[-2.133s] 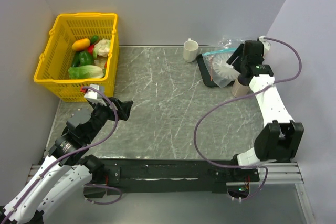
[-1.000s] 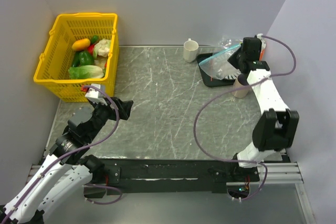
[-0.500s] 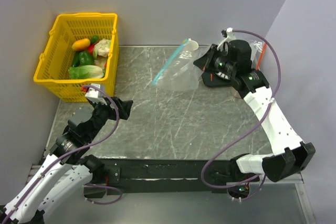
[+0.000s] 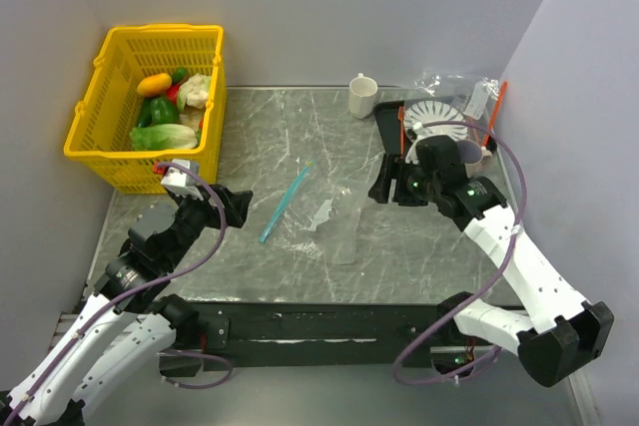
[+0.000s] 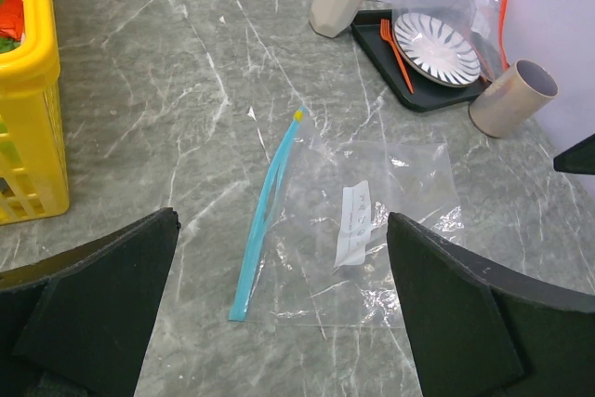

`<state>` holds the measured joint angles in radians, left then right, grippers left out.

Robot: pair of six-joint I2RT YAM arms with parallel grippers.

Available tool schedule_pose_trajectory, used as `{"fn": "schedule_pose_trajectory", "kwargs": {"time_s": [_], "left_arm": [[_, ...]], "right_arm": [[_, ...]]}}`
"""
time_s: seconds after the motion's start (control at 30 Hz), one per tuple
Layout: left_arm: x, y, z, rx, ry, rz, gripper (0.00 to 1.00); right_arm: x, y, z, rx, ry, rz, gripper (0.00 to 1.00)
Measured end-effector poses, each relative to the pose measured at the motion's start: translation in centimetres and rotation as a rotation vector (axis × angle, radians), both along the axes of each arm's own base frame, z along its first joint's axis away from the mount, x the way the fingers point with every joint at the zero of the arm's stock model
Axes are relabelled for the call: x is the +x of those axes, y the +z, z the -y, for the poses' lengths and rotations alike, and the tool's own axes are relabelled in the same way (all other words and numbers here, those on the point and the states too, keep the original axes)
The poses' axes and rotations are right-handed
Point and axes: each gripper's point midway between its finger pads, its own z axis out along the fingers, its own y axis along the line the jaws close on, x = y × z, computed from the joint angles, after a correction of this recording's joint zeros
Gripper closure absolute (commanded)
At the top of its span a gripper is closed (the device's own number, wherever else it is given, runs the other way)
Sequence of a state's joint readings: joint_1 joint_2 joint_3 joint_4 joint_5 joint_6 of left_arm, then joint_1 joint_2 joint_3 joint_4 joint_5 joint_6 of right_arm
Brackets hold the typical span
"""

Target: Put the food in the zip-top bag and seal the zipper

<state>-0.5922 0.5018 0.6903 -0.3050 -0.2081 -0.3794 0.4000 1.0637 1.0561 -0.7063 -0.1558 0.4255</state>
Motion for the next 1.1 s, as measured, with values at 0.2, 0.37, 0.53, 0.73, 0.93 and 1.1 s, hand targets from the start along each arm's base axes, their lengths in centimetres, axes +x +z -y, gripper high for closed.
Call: {"fn": "schedule_pose_trajectory", "kwargs": {"time_s": [0.2, 0.37, 0.53, 0.73, 0.93, 1.1], "left_arm": [[0.0, -0.2, -0.3, 0.005, 0.014, -0.005, 0.01], [-0.1, 0.0, -0.6, 0.001, 0.022, 0.003, 0.01], [-0.3, 0.4, -0.7, -0.006, 0.025, 0.014, 0.01], [-0.4, 0.7, -1.4, -0.017, 0.053, 0.028, 0.01], [-0.4, 0.8, -2.1, -0.020, 0.089, 0.032, 0.01], [-0.6, 1.0, -2.5, -0.023, 0.101, 0.038, 0.01]], "right_arm": [[-0.3, 2.1, -5.0, -0.058, 0.098, 0.054, 0.29], [1.7, 2.2, -10.7, -0.122, 0.089, 0.062, 0.29], [4.8, 0.8, -16.8, -0.183, 0.015, 0.057, 0.32], [7.8, -2.5, -20.9, -0.239, -0.114, 0.030, 0.41], [8.9, -7.1, -21.8, -0.299, -0.188, -0.031, 0.42], [9.2, -9.3, -22.3, -0.323, -0.214, -0.065, 0.42]]}}
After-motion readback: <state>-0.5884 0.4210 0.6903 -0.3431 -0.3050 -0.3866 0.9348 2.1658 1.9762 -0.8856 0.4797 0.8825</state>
